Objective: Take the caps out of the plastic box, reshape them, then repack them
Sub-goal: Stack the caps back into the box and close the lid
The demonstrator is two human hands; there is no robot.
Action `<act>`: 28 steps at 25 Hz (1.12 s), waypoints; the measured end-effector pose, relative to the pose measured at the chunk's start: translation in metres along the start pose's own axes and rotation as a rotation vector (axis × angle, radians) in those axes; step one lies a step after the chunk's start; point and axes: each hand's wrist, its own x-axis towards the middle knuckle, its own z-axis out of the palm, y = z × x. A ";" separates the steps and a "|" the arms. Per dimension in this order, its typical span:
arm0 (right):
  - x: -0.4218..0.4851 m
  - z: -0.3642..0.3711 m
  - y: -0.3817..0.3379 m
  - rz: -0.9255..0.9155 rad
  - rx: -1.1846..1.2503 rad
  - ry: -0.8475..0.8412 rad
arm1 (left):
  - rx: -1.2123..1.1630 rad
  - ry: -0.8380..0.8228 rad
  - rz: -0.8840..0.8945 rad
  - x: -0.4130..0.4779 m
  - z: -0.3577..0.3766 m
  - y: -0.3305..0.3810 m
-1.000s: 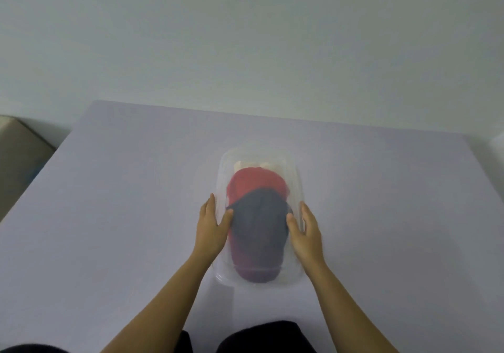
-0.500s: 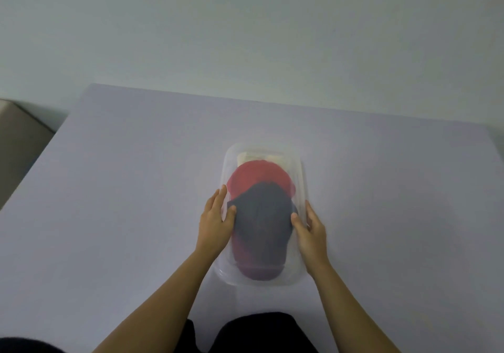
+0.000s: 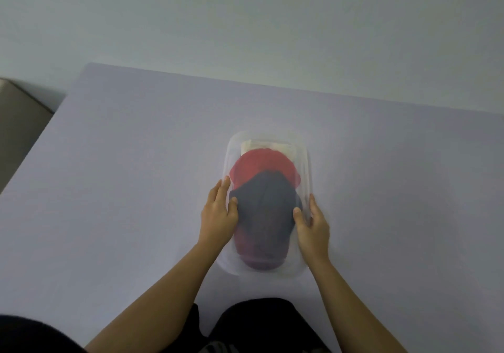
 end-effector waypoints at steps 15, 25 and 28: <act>-0.007 -0.009 -0.011 0.002 -0.064 -0.170 | 0.031 -0.181 0.049 -0.009 -0.017 0.000; -0.053 -0.033 0.044 0.182 0.192 -0.276 | -0.679 -0.234 -0.400 -0.068 -0.010 -0.022; -0.024 -0.042 0.031 0.152 0.266 -0.252 | -0.693 -0.250 -0.353 -0.040 -0.004 0.001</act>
